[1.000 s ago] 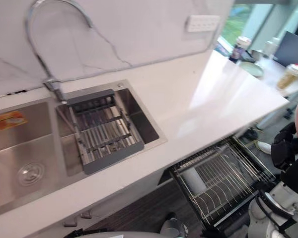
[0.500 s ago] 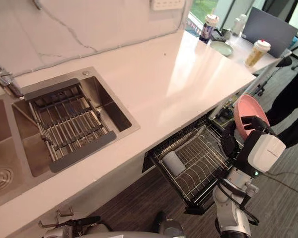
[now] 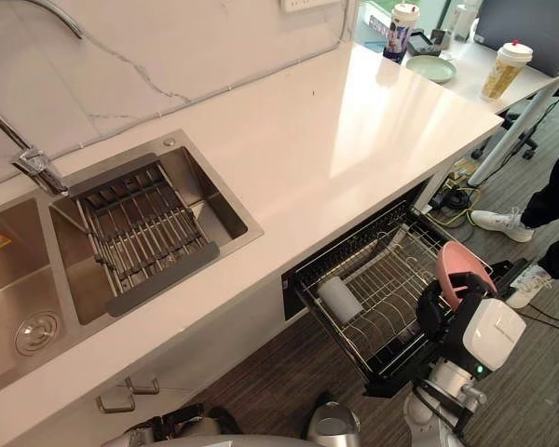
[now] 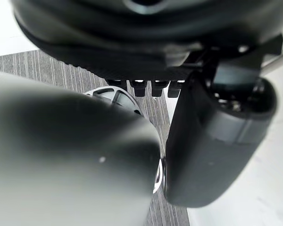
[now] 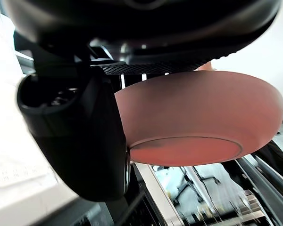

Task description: Walk over to the sink, pick up the cup, carry it to the dishwasher, place the cup inside the dishwasher, then close the dishwasher door

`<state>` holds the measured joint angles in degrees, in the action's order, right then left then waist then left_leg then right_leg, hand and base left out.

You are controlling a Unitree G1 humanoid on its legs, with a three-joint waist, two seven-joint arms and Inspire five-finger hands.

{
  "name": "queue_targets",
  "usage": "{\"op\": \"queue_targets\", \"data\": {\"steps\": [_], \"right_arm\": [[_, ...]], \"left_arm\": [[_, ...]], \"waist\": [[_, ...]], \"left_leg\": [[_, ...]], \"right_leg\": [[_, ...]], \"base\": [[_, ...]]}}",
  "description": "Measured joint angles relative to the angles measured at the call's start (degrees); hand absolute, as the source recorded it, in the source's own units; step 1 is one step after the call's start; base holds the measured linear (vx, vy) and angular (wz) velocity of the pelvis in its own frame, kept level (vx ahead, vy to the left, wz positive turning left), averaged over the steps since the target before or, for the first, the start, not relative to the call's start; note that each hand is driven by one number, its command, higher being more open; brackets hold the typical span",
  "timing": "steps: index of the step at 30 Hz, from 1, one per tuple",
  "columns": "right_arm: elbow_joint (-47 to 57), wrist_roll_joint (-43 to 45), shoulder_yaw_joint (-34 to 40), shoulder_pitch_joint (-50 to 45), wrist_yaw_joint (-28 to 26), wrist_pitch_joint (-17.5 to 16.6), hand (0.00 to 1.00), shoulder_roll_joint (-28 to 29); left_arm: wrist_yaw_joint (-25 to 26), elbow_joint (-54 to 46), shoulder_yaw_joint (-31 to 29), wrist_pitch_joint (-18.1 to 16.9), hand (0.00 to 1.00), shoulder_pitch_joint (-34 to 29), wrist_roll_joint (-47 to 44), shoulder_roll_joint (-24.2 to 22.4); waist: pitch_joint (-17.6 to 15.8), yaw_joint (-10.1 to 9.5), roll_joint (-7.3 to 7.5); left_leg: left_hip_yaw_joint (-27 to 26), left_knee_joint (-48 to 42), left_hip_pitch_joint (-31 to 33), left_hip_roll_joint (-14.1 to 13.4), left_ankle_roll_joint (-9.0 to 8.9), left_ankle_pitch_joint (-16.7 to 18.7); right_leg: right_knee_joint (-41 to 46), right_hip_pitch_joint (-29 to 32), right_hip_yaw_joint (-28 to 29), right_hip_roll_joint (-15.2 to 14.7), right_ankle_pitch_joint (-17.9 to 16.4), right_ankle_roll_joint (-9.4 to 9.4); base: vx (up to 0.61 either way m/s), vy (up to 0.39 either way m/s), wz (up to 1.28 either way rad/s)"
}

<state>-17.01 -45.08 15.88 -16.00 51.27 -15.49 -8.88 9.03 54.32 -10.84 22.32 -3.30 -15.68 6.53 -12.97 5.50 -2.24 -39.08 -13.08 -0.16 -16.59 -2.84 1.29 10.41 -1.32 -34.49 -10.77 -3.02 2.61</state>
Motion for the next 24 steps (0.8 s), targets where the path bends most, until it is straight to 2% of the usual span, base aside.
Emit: {"op": "queue_targets", "data": {"steps": [1, 2, 4, 6, 9, 17, 21, 24], "right_arm": [[-0.6, 0.2, 0.0, 0.0, -0.8, 0.0, 0.0, 0.0], [-1.6, 2.9, -0.3, 0.1, -4.4, 0.0, 0.0, -0.1], [-2.6, 5.3, -1.1, 0.7, -7.8, 0.1, 0.0, -0.3], [-2.5, 6.0, -4.0, 2.6, -11.6, 0.7, 0.0, -1.8], [-2.8, 7.5, -7.4, 5.7, -15.7, 4.1, 0.0, -3.6], [-10.2, 9.8, -6.9, 13.6, -20.4, 12.0, 0.0, -10.5], [-11.0, 9.9, -6.0, 15.8, -21.9, 15.3, 0.0, -12.2], [-11.3, 9.7, -6.0, 17.6, -22.5, 18.3, 0.0, -14.2]], "left_arm": [[0.0, -0.1, 0.0, 0.1, 1.0, 0.0, 0.1, 0.0], [0.0, -0.4, 0.0, 0.7, 1.0, 0.1, 1.2, -0.2], [0.0, -0.5, 0.1, 1.3, 1.0, 0.3, 1.8, -0.4], [-0.1, -0.5, 0.4, 1.4, 1.0, 0.7, 2.5, -0.6], [-0.2, -0.8, 2.2, 1.5, 1.0, 1.7, 3.5, -0.8], [-2.1, -2.8, 2.1, 2.3, 1.0, 2.3, 3.5, -1.5], [-4.2, -2.9, 2.1, 2.1, 1.0, 2.3, 4.2, -1.5], [-4.6, -3.3, 2.2, -0.6, 1.0, 2.3, 9.2, -1.5]], "waist": [[-0.1, 0.02, -0.1], [-0.3, -0.02, -0.4], [-0.6, -0.02, -0.72], [-1.0, -0.06, -1.25], [-2.2, -0.73, -2.38], [-4.8, -2.1, -6.44], [-5.2, -2.26, -6.87], [-5.4, -2.25, -7.02]], "left_leg": [[0.1, -0.1, -0.1, 0.1, -0.05, 0.0], [0.3, -0.3, -0.3, 0.3, -0.05, 0.0], [0.5, -0.4, -0.5, 0.5, 0.0, 0.0], [0.7, -0.4, -0.5, 0.6, 0.33, 0.3], [1.2, -1.0, -0.4, 0.7, 0.6, 0.5], [5.1, -4.4, 1.6, 1.3, 0.29, 0.3], [7.6, -6.6, 2.6, 1.2, 0.22, 0.3], [8.9, -7.3, 3.9, 1.4, 0.21, 0.3]], "right_leg": [[0.4, 0.0, 0.0, -0.2, -0.2, 0.05], [1.2, -0.1, -0.1, -0.7, -0.7, 0.13], [1.9, -0.2, -0.2, -1.1, -1.4, 0.25], [3.6, 0.1, -0.2, -1.8, -2.4, 0.5], [5.6, 0.6, -0.3, -2.6, -3.6, 0.44], [13.2, 2.4, -0.9, -6.2, -7.7, 0.19], [15.4, 2.7, -1.0, -7.1, -9.7, 0.52], [16.4, 3.8, -1.0, -7.5, -10.3, 0.56]], "base": [[0.0, 0.004, 0.09], [-0.01, 0.003, 0.08], [-0.03, -0.002, 0.08], [-0.07, -0.016, 0.04], [-0.04, -0.02, 0.06], [-0.02, -0.031, 0.12], [-0.03, -0.071, 0.05], [-0.01, -0.028, 0.01]]}}
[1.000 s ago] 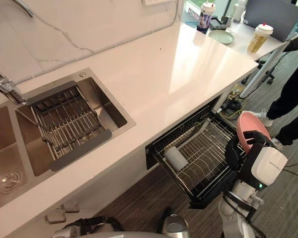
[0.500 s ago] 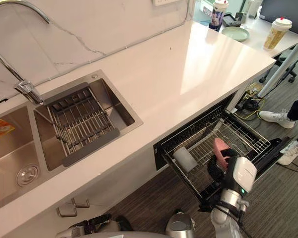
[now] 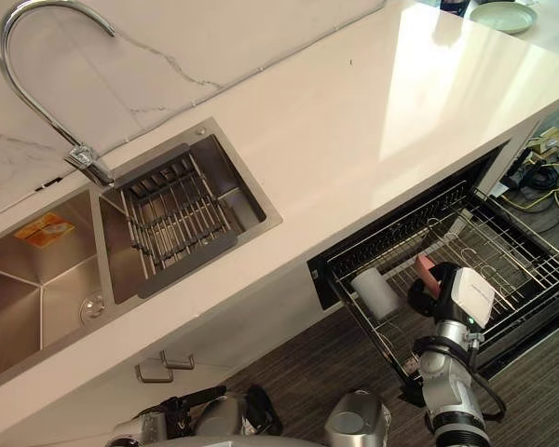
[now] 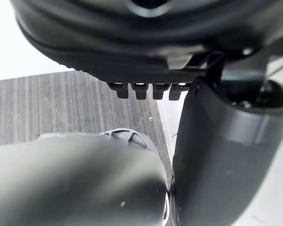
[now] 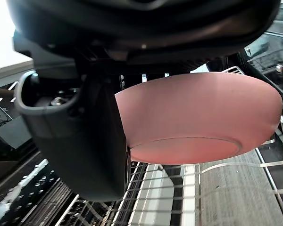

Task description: Walk over to the sink, pick up the cup, carry it to the dishwasher, place the cup inside the dishwasher, then close the dishwasher door

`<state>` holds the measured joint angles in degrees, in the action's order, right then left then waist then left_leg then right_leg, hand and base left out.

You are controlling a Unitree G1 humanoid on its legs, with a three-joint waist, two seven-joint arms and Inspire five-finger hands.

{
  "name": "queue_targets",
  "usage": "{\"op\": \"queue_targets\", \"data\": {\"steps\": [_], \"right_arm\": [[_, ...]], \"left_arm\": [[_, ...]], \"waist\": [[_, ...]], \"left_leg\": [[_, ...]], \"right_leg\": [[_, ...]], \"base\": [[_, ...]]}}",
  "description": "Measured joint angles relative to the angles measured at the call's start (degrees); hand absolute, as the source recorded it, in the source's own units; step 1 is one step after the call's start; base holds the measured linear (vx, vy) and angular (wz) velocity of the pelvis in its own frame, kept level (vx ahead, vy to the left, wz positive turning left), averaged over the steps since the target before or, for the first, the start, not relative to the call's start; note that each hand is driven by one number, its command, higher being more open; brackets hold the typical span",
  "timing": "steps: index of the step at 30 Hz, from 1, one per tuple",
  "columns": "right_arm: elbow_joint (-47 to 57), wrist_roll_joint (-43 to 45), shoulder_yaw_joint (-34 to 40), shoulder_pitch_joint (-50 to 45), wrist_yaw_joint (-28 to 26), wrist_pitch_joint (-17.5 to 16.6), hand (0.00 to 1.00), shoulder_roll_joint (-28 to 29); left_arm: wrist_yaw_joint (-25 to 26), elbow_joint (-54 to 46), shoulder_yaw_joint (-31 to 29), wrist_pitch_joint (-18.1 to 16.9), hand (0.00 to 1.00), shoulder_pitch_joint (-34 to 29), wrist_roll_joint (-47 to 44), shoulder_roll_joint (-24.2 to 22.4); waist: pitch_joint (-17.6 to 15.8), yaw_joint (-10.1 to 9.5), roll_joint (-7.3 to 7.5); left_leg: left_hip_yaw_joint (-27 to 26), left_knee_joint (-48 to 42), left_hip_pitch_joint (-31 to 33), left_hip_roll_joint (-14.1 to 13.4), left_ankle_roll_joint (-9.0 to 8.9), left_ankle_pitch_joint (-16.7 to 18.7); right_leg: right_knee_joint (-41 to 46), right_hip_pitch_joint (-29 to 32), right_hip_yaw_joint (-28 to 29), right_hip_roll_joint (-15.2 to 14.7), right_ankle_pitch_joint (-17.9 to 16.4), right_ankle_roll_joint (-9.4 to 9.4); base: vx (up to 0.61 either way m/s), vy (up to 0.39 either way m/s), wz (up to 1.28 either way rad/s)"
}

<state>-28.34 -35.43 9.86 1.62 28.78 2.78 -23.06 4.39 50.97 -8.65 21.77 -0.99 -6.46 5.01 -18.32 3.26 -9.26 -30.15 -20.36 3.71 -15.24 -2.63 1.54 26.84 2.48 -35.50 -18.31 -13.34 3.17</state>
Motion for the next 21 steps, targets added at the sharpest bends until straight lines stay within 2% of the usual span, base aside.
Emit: {"op": "queue_targets", "data": {"steps": [2, 3, 6, 8, 11, 13, 14, 16, 18, 19, 21], "right_arm": [[-0.7, -0.1, 0.0, 1.4, 0.0, 1.5, 0.0, -1.8], [-1.6, -0.1, 0.2, 2.5, 0.0, 2.0, 1.0, -2.9], [-3.1, -0.2, 2.0, 5.1, 0.8, 3.3, 1.0, -4.7], [-3.3, -0.2, 2.4, 5.7, 0.9, 3.7, 1.0, -5.4], [-3.6, 0.6, 2.4, 6.7, 0.0, 3.6, 1.0, -5.5], [-4.2, 3.6, 2.3, 6.8, -2.8, 2.0, 1.0, -5.5], [-5.0, 7.3, 2.0, 6.8, -5.2, -0.1, 1.0, -5.2], [-5.9, 14.1, 1.8, 6.7, -9.6, -3.1, 1.0, -3.4], [-6.7, 20.2, 0.8, 6.5, -13.6, -6.1, 1.0, -0.9], [-6.7, 25.4, -0.2, 5.8, -17.9, -8.3, 1.0, 1.7], [-6.3, 29.3, -1.4, 4.3, -22.2, -10.2, 1.0, 4.0]], "left_arm": [[-0.1, -1.5, 0.3, -1.2, 1.0, 0.0, 4.1, 0.0], [-0.1, -2.1, 0.3, -1.6, 1.0, 0.0, 5.8, 0.1], [-0.7, -3.7, 0.6, -1.6, 1.0, 0.0, 6.7, 0.5], [-0.9, -4.4, 0.9, -1.6, 1.0, 0.0, 6.7, 0.7], [-1.9, -5.5, 1.3, -1.5, 1.0, 0.0, 6.6, 1.4], [-2.2, -5.6, 1.3, -1.5, 1.0, 0.0, 6.5, 1.8], [-2.2, -5.6, 1.3, -1.5, 1.0, 0.1, 6.5, 1.8], [-2.3, -5.6, 1.3, -1.5, 1.0, 0.1, 6.4, 1.8], [-2.3, -5.6, 1.3, -1.5, 1.0, 0.1, 6.4, 1.8], [-2.3, -5.6, 1.2, -1.5, 1.0, 0.1, 6.4, 1.8], [-2.3, -5.6, 1.2, -1.5, 1.0, 0.2, 6.4, 1.8]], "waist": [[-0.4, 0.03, -0.3], [-1.1, 0.18, 0.03], [-2.0, 0.73, -0.36], [-2.7, 0.75, 0.08], [-3.1, 0.74, -0.09], [-3.3, 0.75, 0.21], [-3.1, 0.71, -0.22], [-3.3, 0.7, 0.12], [-3.2, 0.61, -0.09], [-3.2, 0.49, -0.15], [-3.2, 0.17, -0.1]], "left_leg": [[0.3, 0.0, 0.7, 0.3, 0.0, 0.0], [0.4, -0.1, 1.0, 0.5, -0.01, 0.0], [1.2, -0.2, 1.9, 1.0, -0.01, 0.0], [1.4, -0.6, 2.6, 1.0, -0.01, 0.0], [1.7, -2.1, 3.7, 0.8, -0.03, 0.0], [2.2, -3.5, 4.5, 0.5, -0.04, 0.0], [2.6, -4.1, 4.7, 0.4, -0.04, 0.0], [2.8, -4.4, 4.6, 0.4, -0.04, 0.0], [2.9, -4.4, 4.5, 0.4, -0.04, 0.0], [2.9, -4.6, 4.4, 0.2, -0.04, 0.0], [3.0, -4.9, 4.4, 0.0, -0.04, 0.0]], "right_leg": [[0.5, 0.7, 0.0, -0.4, -0.1, 0.07], [0.8, 1.0, 0.0, -0.7, -0.2, 0.17], [1.2, 1.3, -0.8, -1.3, -0.4, 0.48], [1.3, 1.4, -1.3, -1.5, -0.4, 0.38], [1.8, 1.5, -1.4, -1.8, -0.7, 0.28], [2.0, 1.5, -1.2, -1.8, -0.7, 0.25], [2.1, 1.2, -1.0, -1.8, -0.7, 0.24], [1.8, 0.7, -0.9, -1.6, -0.7, 0.26], [1.3, 0.5, -0.6, -1.2, -0.8, 0.34], [1.1, 0.5, -0.5, -1.0, -0.8, 0.37], [1.1, 0.3, -0.2, -1.0, -1.0, 0.45]], "base": [[0.0, -0.01, 0.05], [0.0, -0.005, 0.06], [0.01, -0.006, 0.14], [0.02, -0.016, 0.13], [0.03, -0.026, 0.08], [0.04, -0.032, 0.09], [0.03, -0.027, 0.1], [0.03, -0.022, 0.08], [0.0, -0.023, 0.03], [0.0, 0.0, 0.0], [-0.04, -0.018, -0.04]]}}
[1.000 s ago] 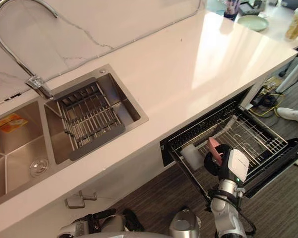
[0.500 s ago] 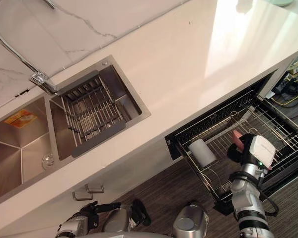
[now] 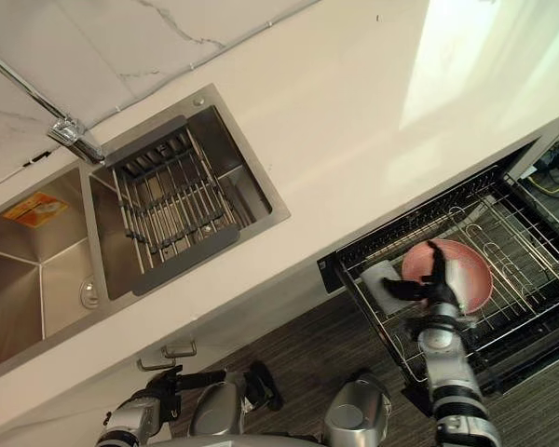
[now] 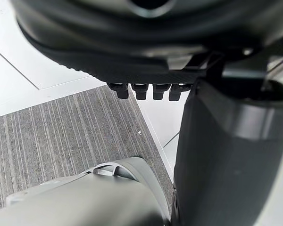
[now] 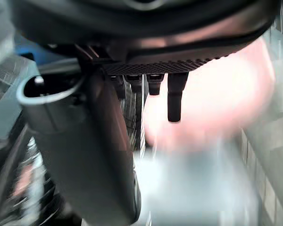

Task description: Walk over to the sink, pick up the cup, carry it to the dishwasher, place the cup inside the dishwasher, then close the dishwasher door

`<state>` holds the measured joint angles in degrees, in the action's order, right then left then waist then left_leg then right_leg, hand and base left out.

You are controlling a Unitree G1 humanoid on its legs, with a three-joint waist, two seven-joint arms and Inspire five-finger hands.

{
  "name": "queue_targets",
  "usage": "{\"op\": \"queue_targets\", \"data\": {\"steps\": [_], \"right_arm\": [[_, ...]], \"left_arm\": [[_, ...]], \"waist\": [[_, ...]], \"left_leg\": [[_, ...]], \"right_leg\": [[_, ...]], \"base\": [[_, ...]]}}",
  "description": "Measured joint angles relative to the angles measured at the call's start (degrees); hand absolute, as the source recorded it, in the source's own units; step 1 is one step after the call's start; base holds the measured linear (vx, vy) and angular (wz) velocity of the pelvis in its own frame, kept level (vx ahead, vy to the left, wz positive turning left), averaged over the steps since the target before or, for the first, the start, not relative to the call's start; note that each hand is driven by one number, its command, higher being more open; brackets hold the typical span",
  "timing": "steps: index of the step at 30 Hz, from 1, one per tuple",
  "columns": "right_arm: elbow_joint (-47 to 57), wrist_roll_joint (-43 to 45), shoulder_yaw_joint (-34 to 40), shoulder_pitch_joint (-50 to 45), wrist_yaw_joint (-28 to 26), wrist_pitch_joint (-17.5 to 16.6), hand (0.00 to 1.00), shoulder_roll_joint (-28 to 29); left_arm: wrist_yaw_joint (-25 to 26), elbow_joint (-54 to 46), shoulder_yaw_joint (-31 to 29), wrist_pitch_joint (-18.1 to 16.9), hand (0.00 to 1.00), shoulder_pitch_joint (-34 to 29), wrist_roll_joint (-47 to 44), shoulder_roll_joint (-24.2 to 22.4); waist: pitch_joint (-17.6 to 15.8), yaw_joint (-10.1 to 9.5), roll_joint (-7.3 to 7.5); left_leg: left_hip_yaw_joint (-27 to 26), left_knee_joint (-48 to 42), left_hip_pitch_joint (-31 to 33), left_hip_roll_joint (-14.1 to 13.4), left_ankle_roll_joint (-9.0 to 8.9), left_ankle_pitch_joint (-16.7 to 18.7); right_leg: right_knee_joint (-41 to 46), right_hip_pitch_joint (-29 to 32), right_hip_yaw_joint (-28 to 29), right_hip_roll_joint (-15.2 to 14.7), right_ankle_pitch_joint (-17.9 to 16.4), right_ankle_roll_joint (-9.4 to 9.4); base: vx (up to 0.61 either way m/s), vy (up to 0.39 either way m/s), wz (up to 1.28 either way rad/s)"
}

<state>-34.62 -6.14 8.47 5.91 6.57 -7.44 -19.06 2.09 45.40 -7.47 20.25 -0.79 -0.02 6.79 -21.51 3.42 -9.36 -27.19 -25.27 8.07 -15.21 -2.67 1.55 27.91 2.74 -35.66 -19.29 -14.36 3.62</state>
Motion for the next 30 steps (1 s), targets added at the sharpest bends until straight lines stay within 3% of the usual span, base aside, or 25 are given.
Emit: {"op": "queue_targets", "data": {"steps": [4, 8, 13, 15, 18, 21, 25, 27, 30], "right_arm": [[5.5, 9.9, -0.4, -4.9, -7.9, -1.8, 1.0, 2.8], [10.2, 13.6, 0.1, -8.3, -8.5, -2.3, 1.0, 4.6], [23.9, 18.7, 5.4, -11.7, -4.5, -4.1, 1.0, 9.9], [30.8, 20.2, 10.7, -13.3, -0.3, -7.3, 1.0, 10.2], [34.1, 22.8, 22.0, -12.5, 7.0, -12.6, 1.0, 10.1], [34.1, 27.4, 31.6, -13.6, 14.2, -14.7, 1.0, 10.1], [29.1, 37.5, 39.0, -15.7, 19.0, -18.3, 1.0, 10.5], [22.0, 46.9, 43.1, -15.9, 18.4, -19.0, 1.0, 11.0], [11.8, 58.2, 44.2, -16.3, 13.5, -18.5, 1.0, 14.7]], "left_arm": [[0.0, 0.4, -1.3, 0.0, 1.0, 0.0, 0.0, -0.3], [0.0, 1.2, -2.2, 0.0, 1.0, 0.2, 0.0, -0.3], [-0.1, 2.3, -3.7, 0.7, 1.0, 0.4, 0.0, -0.2], [-0.3, 2.6, -6.3, 2.2, 1.0, -0.3, -0.9, -0.6], [0.1, 2.9, -6.2, 3.4, 1.0, -0.9, -1.1, -0.8], [1.0, 2.8, -7.5, 3.5, 1.0, -2.3, -2.6, -0.4], [4.2, 5.2, -8.0, 3.9, 1.0, -3.0, -4.7, -0.1], [5.3, 6.1, -8.0, 4.5, 1.0, -3.0, -5.7, -0.1], [7.0, 6.6, -7.7, 5.5, 1.0, -3.0, -6.8, -0.2]], "waist": [[-0.4, -0.32, 0.7], [-0.3, -0.26, 1.12], [0.3, 0.41, 2.11], [0.8, -0.01, 2.89], [2.6, 0.73, 4.12], [3.4, 1.23, 5.16], [5.0, 3.25, 5.74], [5.4, 4.0, 6.06], [5.6, 5.34, 5.91]], "left_leg": [[0.0, -1.9, -0.6, -0.8, 0.0, 0.0], [-0.2, -4.1, -0.6, -1.6, -0.07, 0.1], [-0.5, -5.6, -1.1, -2.4, -0.39, 0.4], [-0.8, -10.4, -0.7, -4.4, -0.64, 1.3], [-3.6, -2.9, -3.7, -2.2, -0.57, 2.4], [-4.2, -3.3, -4.5, -3.0, -0.59, 2.4], [-5.8, -3.1, -5.3, -4.0, -1.31, 1.7], [-6.3, -2.5, -5.8, -4.0, -1.53, 0.7], [-6.6, -0.6, -6.9, -3.9, -2.48, -0.7]], "right_leg": [[0.1, -0.5, 1.1, 0.3, -0.7, 0.15], [0.0, -1.3, 1.6, 0.5, -0.9, 0.1], [-1.6, -2.5, 2.1, 1.2, -0.2, 0.45], [-3.9, -5.6, 2.6, 2.7, 0.2, 0.57], [-4.6, -5.3, 3.9, 2.7, 0.4, 1.42], [-7.9, -7.2, 4.1, 4.3, 1.5, 1.81], [-9.8, -8.6, 3.9, 5.5, 1.9, 1.7], [-10.3, -9.2, 3.8, 5.8, 2.0, 1.53], [-10.9, -9.9, 3.7, 6.3, 2.1, 1.19]], "base": [[-0.03, -0.028, -0.12], [0.01, -0.033, -0.08], [0.06, -0.004, -0.02], [0.08, 0.022, -0.14], [0.11, 0.07, -0.12], [0.07, 0.009, -0.06], [0.02, -0.024, -0.02], [-0.01, -0.07, 0.01], [-0.04, -0.067, -0.02]]}}
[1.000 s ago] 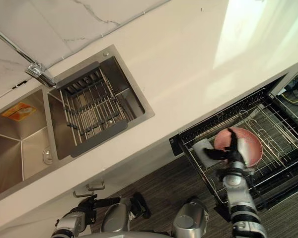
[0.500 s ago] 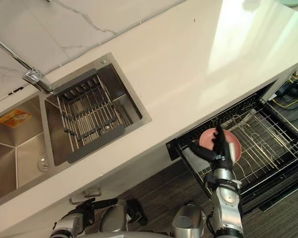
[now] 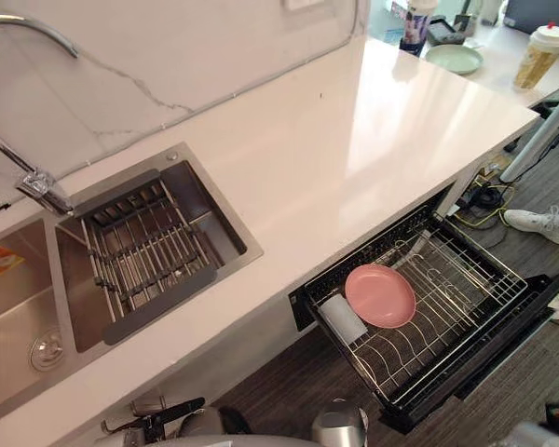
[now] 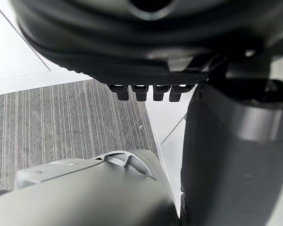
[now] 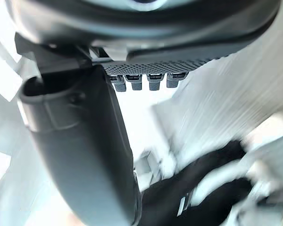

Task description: Walk over to the sink, pick up the cup, carry it to the dishwasher, place the cup inside the dishwasher, then close the dishwasher door

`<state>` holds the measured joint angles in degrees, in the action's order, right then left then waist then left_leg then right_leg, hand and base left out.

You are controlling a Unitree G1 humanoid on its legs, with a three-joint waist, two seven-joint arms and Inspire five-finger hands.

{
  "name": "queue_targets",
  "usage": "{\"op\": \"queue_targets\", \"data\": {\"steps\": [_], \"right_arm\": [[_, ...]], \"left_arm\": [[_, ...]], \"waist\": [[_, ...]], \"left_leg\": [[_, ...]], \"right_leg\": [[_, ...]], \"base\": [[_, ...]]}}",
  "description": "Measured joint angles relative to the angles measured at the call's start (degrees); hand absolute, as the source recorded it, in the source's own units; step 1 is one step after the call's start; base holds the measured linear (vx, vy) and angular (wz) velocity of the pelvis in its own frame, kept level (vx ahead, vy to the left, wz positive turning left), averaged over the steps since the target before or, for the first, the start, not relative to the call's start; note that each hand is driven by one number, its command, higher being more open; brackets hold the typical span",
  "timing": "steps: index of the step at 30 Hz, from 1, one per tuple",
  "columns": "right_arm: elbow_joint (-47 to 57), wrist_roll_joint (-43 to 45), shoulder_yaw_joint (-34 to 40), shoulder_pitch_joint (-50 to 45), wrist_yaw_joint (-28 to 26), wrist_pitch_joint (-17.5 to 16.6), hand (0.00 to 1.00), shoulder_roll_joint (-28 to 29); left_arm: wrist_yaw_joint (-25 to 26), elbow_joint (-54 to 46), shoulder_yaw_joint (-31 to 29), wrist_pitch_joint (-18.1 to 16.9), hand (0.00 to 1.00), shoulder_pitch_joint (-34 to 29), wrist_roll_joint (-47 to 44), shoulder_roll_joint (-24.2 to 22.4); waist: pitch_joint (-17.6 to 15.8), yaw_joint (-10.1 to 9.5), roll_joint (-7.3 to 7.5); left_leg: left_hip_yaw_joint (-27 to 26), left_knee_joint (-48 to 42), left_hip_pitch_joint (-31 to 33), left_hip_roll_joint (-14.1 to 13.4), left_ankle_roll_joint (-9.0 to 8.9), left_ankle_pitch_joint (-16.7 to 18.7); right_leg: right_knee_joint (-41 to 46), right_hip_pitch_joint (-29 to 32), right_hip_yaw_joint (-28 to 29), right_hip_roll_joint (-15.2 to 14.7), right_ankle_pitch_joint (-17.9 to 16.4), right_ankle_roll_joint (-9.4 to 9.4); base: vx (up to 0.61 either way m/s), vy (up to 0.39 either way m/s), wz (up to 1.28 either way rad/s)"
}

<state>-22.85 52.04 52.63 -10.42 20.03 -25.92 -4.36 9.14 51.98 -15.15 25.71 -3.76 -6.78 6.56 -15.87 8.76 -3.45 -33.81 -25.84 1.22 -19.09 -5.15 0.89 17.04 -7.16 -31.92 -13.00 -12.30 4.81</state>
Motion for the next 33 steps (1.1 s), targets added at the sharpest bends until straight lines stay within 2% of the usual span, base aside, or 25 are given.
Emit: {"op": "queue_targets", "data": {"steps": [4, 6, 7, 8, 12, 16, 18, 21, 23, 24, 25, 27, 28, 32, 33], "right_arm": [[-4.0, 5.7, -4.9, -1.9, -6.9, 2.4, 1.0, 8.4], [-5.3, 9.9, -12.1, -2.0, -13.7, 6.1, 1.0, 8.8], [-5.2, 9.9, -14.0, -1.9, -15.6, 6.8, 1.0, 8.9], [-4.9, 10.9, -17.4, -1.8, -19.9, 8.3, 1.0, 8.9], [-5.0, 13.1, -20.2, -3.1, -25.6, 10.0, 1.0, 8.6], [-5.4, 13.1, -23.0, -3.5, -27.2, 10.1, 1.0, 7.7], [-5.4, 13.0, -24.5, -3.7, -27.8, 10.2, 1.0, 7.4], [-5.5, 12.0, -26.6, -3.6, -28.4, 10.4, 1.0, 5.7], [-5.8, 10.1, -28.2, -3.2, -29.2, 11.9, 1.0, 3.9], [-5.9, 9.1, -28.5, -2.7, -29.4, 12.4, 1.0, 3.4], [-7.3, 7.7, -28.8, -0.8, -29.7, 14.1, 1.0, 1.7], [-7.9, 6.7, -30.6, 0.4, -30.8, 15.9, 1.0, -0.7], [-8.0, 6.2, -31.8, 1.5, -33.6, 17.1, 1.0, -2.4], [-12.0, 6.1, -32.3, 6.3, -34.4, 19.0, 1.0, -5.1], [-13.5, 6.1, -32.5, 8.2, -34.5, 19.1, 1.0, -5.8]], "left_arm": [[1.0, -0.1, 2.9, 0.3, 1.0, 0.1, -1.2, 0.1], [0.9, -0.1, 4.5, 0.3, 1.0, 0.4, -1.2, -0.3], [0.9, -0.1, 4.5, 0.3, 1.0, 0.4, -1.2, -0.6], [0.8, -0.1, 4.4, 0.1, 1.0, 0.5, -1.2, -1.2], [0.1, -0.1, 4.4, -0.6, 1.0, 0.9, -1.2, -2.1], [-0.6, -0.1, 4.3, -1.1, 1.0, 0.9, -1.1, -2.0], [-0.8, -0.1, 4.2, -1.8, 1.0, 0.9, -1.0, -1.8], [-1.3, -0.2, 4.2, -2.3, 1.0, 1.0, -1.0, -2.2], [-2.1, -0.3, 4.1, -2.8, 1.0, 1.4, -0.4, -2.3], [-2.2, -0.4, 4.0, -3.0, 1.0, 1.4, -0.4, -2.3], [-2.7, -0.5, 3.8, -3.4, 1.0, 1.5, -0.4, -2.4], [-3.1, -0.5, 3.7, -3.6, 1.0, 1.5, 0.1, -2.4], [-3.2, -0.5, 3.6, -3.7, 1.0, 1.5, 0.1, -2.4], [-3.5, -0.5, 2.9, -4.4, 1.0, 1.4, 1.4, -2.4], [-3.6, -0.4, 2.4, -5.0, 1.0, 1.2, 2.0, -2.5]], "waist": [[0.3, 0.39, -0.24], [0.6, 0.35, -0.69], [0.6, 0.27, -0.71], [0.7, -0.26, -0.74], [1.0, -1.56, -1.23], [1.0, -1.63, -1.2], [0.7, -1.8, -0.65], [0.8, -2.12, -0.78], [1.2, -3.86, -1.09], [1.2, -4.12, -1.1], [1.2, -4.76, -1.17], [1.2, -5.03, -1.16], [1.2, -5.38, -1.0], [1.3, -6.43, -1.06], [1.6, -6.65, -1.56]], "left_leg": [[-1.2, 3.2, -1.4, 0.7, -0.08, -1.6], [-1.6, 5.5, -1.9, 1.6, 0.01, -1.7], [-1.6, 5.8, -2.0, 1.7, 0.01, -1.7], [-1.6, 6.3, -1.9, 1.9, 0.04, -1.8], [-1.4, 6.8, -1.5, 2.2, 0.19, -1.9], [0.6, 4.4, -0.4, 2.0, 0.07, -3.1], [1.8, 1.3, 0.8, 1.8, -0.14, -4.3], [1.6, 2.0, 1.7, 3.7, 0.05, -4.8], [2.7, 2.2, 2.4, 4.2, 0.07, -4.8], [3.4, 1.9, 2.8, 4.2, 0.08, -4.8], [4.6, 1.2, 3.3, 4.1, 0.29, -5.0], [5.8, 0.4, 3.3, 4.1, 0.86, -5.4], [6.9, -0.9, 3.6, 3.9, 1.41, -6.2], [7.3, -0.7, 4.2, 4.5, 2.1, -7.3], [7.5, -0.1, 4.1, 5.1, 2.15, -7.6]], "right_leg": [[0.0, 0.2, 0.2, 0.1, -0.1, -0.37], [0.0, 0.5, 0.2, 0.1, -0.4, -0.28], [0.0, 0.6, 0.2, 0.1, -0.4, -0.28], [0.0, 0.8, 0.2, 0.1, -0.4, -0.29], [-0.1, 1.0, 0.2, 0.2, -0.4, -0.3], [-0.1, 0.1, -0.6, -0.1, -0.2, -0.59], [-0.3, -1.5, -1.7, -0.9, -0.3, -0.72], [0.3, -1.9, -2.6, -2.1, -0.5, -0.33], [0.5, -1.8, -3.6, -2.0, -0.4, 0.08], [0.5, -1.9, -3.9, -2.0, -0.4, 0.07], [0.5, -2.2, -4.5, -2.1, -0.5, 0.03], [0.5, -3.3, -5.2, -2.1, -0.9, 0.08], [0.7, -4.1, -5.7, -2.2, -1.3, 0.1], [1.5, -4.3, -6.7, -2.9, -1.8, -0.04], [2.1, -4.2, -7.2, -3.2, -2.1, 0.09]], "base": [[-0.05, -0.048, -0.02], [-0.05, -0.003, 0.05], [-0.03, 0.011, 0.12], [-0.02, 0.009, 0.13], [0.0, 0.001, 0.05], [0.03, -0.052, 0.09], [0.04, -0.061, 0.2], [0.02, 0.023, 0.2], [0.02, 0.023, 0.28], [-0.03, 0.018, 0.26], [-0.05, 0.013, 0.21], [-0.05, -0.014, 0.21], [-0.04, -0.028, 0.15], [-0.02, -0.017, 0.14], [0.03, 0.01, 0.23]]}}
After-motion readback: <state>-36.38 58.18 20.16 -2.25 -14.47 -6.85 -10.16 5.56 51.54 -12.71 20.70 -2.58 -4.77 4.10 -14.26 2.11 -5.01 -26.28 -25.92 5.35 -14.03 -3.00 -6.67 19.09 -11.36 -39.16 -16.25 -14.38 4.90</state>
